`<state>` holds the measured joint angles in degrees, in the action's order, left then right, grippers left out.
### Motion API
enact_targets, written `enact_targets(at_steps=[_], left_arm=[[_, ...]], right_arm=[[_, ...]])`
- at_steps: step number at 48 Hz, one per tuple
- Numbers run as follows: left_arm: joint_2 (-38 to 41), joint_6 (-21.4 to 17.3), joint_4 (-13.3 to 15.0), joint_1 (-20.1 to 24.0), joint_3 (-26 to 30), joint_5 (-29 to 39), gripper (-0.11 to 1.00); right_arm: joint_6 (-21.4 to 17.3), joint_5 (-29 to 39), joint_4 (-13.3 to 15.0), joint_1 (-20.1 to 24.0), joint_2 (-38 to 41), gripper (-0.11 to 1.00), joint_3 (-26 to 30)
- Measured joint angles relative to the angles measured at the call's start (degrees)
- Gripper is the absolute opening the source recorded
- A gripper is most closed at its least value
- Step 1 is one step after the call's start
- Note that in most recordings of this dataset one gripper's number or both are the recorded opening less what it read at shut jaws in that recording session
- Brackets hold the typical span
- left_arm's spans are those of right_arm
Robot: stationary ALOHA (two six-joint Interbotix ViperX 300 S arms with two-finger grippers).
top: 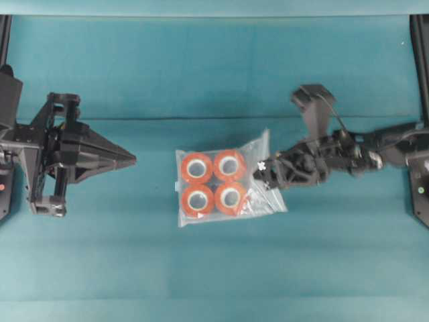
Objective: Hand over the clear zip bag and make it stand upright.
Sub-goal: 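Lift the bag with the right gripper, hanging it vertically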
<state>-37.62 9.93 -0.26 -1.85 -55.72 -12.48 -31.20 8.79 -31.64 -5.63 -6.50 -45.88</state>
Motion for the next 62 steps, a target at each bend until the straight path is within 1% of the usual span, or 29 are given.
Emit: enact_targets(at_steps=[2, 5, 12, 17, 24, 29, 34, 40, 47, 51, 56, 62], left_arm=[[0.0, 0.0, 0.0, 0.0, 0.0, 0.18, -0.01], [0.0, 0.0, -0.09, 0.0, 0.0, 0.44, -0.01], [0.0, -0.35, -0.09, 0.0, 0.0, 0.79, -0.01], [-0.09, -0.79, -0.09, 0.09, 0.0, 0.79, -0.01], [-0.09, -0.88, -0.09, 0.09, 0.0, 0.79, -0.01], [-0.09, -0.62, 0.0, 0.09, 0.0, 0.88, -0.01], [-0.09, -0.53, -0.09, 0.09, 0.0, 0.88, -0.01], [-0.44, -0.88, -0.09, 0.26, 0.0, 1.67, -0.01], [-1.67, -0.7, -0.09, 1.67, -0.26, 3.6, -0.01], [-3.34, -0.7, -0.09, 2.64, -0.97, 4.39, -0.01], [-6.15, -0.97, -0.09, 3.87, -2.11, 4.66, -0.01], [-9.4, -1.05, -0.09, 5.01, -4.57, 4.75, -0.01]], right_arm=[[2.11, 4.13, 0.7, -1.14, -0.35, 0.01, 2.2], [4.22, 9.14, 1.49, -2.37, -0.53, 0.01, 4.92], [7.47, 18.72, 4.22, -4.04, -0.44, 0.01, 12.22], [8.88, 24.79, 6.42, -4.66, 0.35, 0.01, 17.31], [9.93, 34.8, 10.72, -4.75, 2.9, 0.01, 25.49], [10.72, 40.78, 13.18, -4.75, 4.39, 0.01, 30.5], [13.01, 46.49, 15.21, -4.48, 6.59, 0.01, 35.51], [16.52, 51.77, 15.91, -4.13, 8.79, 0.01, 39.9], [21.45, 57.3, 16.08, -3.96, 11.43, 0.01, 45.35], [23.47, 59.85, 16.08, -3.87, 12.39, 0.01, 47.9], [26.46, 63.63, 16.17, -3.87, 13.62, 0.01, 50.45], [29.79, 67.06, 16.17, -3.78, 14.41, 0.01, 51.94]])
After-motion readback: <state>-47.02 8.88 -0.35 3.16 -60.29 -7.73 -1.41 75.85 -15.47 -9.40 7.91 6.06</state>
